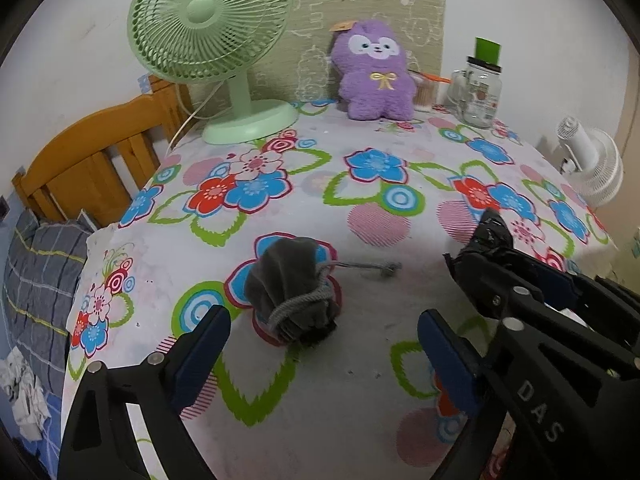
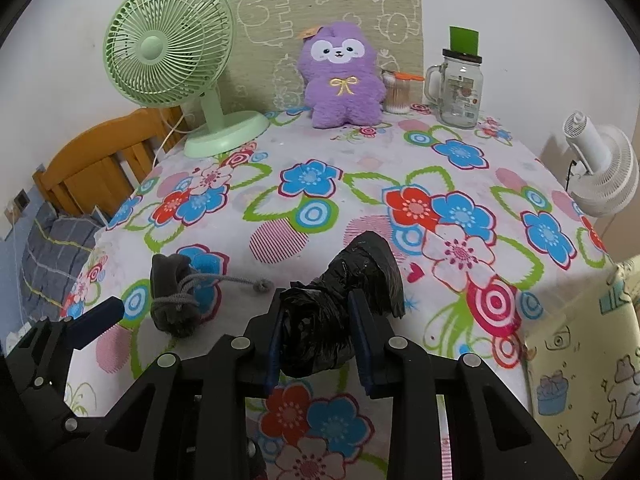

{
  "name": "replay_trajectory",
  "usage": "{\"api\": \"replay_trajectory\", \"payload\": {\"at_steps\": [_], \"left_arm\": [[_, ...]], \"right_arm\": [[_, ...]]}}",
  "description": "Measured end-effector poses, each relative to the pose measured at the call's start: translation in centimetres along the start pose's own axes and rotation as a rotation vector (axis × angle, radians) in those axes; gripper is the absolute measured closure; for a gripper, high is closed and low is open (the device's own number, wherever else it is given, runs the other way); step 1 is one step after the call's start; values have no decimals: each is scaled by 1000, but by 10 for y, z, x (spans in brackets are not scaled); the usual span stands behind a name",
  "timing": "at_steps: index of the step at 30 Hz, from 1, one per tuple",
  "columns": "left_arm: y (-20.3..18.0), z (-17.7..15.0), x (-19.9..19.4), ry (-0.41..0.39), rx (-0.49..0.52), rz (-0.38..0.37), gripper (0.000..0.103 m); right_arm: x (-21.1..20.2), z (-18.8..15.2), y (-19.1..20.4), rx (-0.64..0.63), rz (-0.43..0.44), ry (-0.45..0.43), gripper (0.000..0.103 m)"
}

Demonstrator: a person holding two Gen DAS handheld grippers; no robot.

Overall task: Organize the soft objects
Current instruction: 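Grasp the grey drawstring pouch with the left gripper while the right gripper holds the bundle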

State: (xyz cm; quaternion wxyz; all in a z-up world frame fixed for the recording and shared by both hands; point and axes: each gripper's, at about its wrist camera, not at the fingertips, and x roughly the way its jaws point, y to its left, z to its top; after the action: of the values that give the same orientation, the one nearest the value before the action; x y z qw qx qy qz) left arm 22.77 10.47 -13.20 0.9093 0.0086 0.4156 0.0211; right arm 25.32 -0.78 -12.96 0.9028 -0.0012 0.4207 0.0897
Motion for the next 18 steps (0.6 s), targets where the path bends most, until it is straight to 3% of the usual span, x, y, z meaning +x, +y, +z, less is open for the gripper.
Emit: {"api": "replay_trajectory", "payload": {"at_steps": [8, 13, 18], "left_arm": [[8, -1, 22, 40, -51, 4, 24], [12, -1, 29, 59, -75, 11, 56], [12, -2, 26, 53, -75, 7, 64]], "right_arm": [[14, 0, 3, -4, 5, 14, 70], [17, 1, 3, -9, 4, 13, 70], [18, 1, 3, -7, 6, 14, 70]]}}
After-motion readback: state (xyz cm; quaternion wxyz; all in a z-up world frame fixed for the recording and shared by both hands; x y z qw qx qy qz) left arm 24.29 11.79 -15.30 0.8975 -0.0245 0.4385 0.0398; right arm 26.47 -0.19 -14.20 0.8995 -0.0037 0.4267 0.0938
